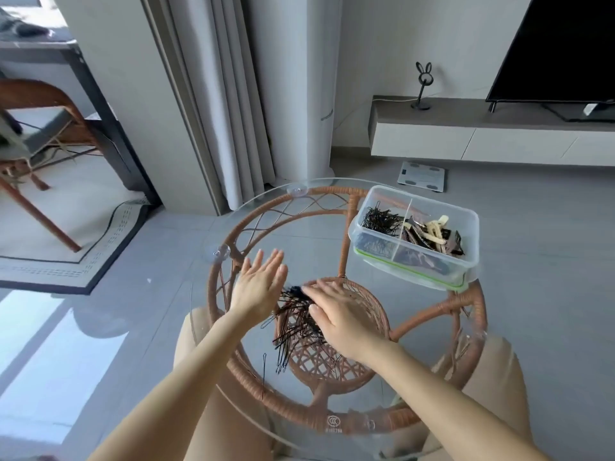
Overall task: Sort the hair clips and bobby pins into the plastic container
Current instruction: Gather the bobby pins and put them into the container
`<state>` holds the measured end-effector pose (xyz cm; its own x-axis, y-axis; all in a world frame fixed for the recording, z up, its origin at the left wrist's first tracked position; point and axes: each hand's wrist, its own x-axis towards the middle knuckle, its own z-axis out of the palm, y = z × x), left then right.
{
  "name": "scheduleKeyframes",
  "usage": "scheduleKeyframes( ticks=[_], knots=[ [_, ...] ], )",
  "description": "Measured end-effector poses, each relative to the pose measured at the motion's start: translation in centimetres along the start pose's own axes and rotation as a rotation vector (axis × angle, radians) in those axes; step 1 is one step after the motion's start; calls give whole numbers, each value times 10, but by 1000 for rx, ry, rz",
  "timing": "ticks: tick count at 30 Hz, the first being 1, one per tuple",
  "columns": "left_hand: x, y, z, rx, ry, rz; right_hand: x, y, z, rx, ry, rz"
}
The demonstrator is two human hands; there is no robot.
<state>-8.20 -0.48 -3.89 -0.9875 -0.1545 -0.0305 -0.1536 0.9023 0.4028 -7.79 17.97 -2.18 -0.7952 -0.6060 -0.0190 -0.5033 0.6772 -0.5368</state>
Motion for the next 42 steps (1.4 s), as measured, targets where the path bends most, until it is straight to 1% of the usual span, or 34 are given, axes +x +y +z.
scheduleKeyframes(
  ticks=[2,4,6,8,9,10,12,13,15,18,21,23,25,26,27,28,29,30,32,33,35,37,39,40,42],
  knots=[
    [2,8,2,-60,-40,67,-5,1,3,47,-40,-43],
    [-6,16,0,-184,-48,130,-13,5,-2,128,-23,-95],
    [-20,16,-5,-354,-94,137,-29,9,-17,212,52,-79],
    [-40,11,-12,-546,-146,71,-49,21,-31,265,172,-15],
    [-50,7,-14,-587,-114,56,-59,30,-36,303,222,25],
    [-61,5,-14,-555,-22,46,-68,39,-38,352,258,77],
    [-81,4,-6,-367,183,-28,-84,54,-36,458,316,186],
    [-89,8,-1,-278,230,-90,-88,59,-30,511,343,223],
    [-98,22,11,-205,236,-173,-92,51,-20,546,376,256],
    [-90,51,25,-216,235,-243,-79,27,2,626,454,273],
    [-69,75,33,-330,296,-287,-59,-2,17,709,548,250],
    [-58,86,35,-513,360,-298,-48,-17,19,767,583,257],
    [-54,92,27,-734,430,-309,-40,-23,17,846,577,267],
    [-54,91,22,-790,461,-312,-39,-23,13,898,563,268],
    [-53,86,14,-776,477,-308,-39,-20,8,935,537,275],
    [-50,78,7,-703,466,-291,-40,-15,1,903,497,289],
    [-45,67,0,-586,418,-264,-42,-8,-8,784,431,297],
    [-40,55,-7,-443,323,-228,-46,-2,-16,596,335,296],
    [-30,36,-22,-186,55,-137,-54,9,-28,191,129,240],
    [-27,30,-29,-98,-70,-87,-57,11,-30,31,42,199],
    [-27,24,-36,17,-258,21,-60,12,-23,-195,-70,132],
    [-32,21,-38,140,-361,157,-59,11,-12,-297,-96,93],
    [-40,21,-38,274,-401,258,-53,10,-7,-277,-25,86],
    [-43,22,-37,314,-390,284,-50,10,-7,-244,20,81],
    [-46,26,-36,317,-328,323,-43,7,-6,-148,90,72]
  ],
)
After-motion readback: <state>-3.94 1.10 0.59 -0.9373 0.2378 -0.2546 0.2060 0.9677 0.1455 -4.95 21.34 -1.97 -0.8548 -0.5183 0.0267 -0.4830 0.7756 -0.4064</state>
